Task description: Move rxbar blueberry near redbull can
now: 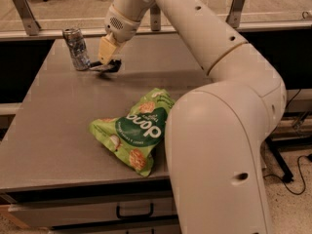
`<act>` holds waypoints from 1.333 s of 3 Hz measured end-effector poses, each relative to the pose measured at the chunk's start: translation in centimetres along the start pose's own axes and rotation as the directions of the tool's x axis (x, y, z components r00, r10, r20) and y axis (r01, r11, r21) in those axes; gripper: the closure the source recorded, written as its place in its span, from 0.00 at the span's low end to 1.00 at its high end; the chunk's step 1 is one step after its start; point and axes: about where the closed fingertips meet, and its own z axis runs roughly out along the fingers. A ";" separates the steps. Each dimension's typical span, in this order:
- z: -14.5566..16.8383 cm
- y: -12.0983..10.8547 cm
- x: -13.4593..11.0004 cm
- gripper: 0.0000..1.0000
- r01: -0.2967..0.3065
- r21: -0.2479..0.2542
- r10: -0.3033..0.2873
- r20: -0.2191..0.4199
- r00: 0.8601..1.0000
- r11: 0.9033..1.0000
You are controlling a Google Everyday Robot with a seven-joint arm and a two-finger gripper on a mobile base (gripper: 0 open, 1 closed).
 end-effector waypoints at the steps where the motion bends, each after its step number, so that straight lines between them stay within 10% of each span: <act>1: 0.8 0.8 -0.9 0.36 0.010 0.005 -0.011 0.016 1.000 1.000; 3: -0.2 -1.2 1.1 0.00 -0.130 0.133 0.128 0.017 0.992 0.983; 4: -4.1 -4.5 4.7 0.00 -0.296 0.251 0.283 0.084 0.955 0.922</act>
Offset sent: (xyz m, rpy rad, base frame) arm -0.0071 0.0038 -0.0044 -0.0335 -0.0371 -0.0982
